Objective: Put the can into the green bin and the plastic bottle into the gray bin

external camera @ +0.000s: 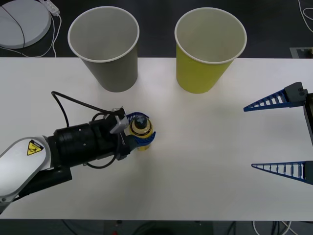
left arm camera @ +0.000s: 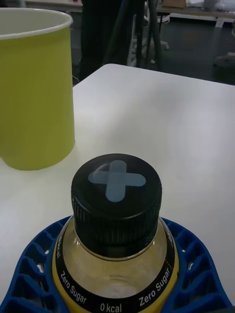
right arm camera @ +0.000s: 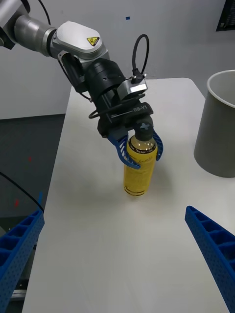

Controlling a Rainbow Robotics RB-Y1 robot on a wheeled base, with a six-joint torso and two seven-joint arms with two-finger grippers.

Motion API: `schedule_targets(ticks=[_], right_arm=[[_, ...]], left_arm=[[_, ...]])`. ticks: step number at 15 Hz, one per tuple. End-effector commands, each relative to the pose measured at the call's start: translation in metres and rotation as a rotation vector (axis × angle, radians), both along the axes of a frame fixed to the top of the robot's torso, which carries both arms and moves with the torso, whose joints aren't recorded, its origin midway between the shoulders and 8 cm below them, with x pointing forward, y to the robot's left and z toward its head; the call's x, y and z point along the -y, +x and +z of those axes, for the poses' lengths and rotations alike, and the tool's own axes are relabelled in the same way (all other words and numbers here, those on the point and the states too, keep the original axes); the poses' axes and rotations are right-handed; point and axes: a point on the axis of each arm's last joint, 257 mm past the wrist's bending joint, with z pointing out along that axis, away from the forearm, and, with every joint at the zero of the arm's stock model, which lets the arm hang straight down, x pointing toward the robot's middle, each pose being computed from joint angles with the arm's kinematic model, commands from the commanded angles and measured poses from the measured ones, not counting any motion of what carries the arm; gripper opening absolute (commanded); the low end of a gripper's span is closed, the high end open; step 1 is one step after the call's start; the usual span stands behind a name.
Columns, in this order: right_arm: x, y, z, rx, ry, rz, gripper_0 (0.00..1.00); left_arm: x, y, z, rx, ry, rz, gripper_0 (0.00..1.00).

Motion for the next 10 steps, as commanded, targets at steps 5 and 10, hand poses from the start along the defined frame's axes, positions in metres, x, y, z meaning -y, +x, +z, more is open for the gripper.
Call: schedule_targets(ticks=[5, 10], right_arm=[[0.0, 0.0, 0.0, 0.0, 0.0, 0.0, 1.0], [0.0, 0.0, 0.0, 0.0, 0.0, 0.0, 1.0]], left_arm=[[-0.008, -0.004, 0.022, -0.017, 0.014, 0.04, 0.0], [-0.014, -0.003, 0.035, -0.04, -0.066, 0.129, 0.0]])
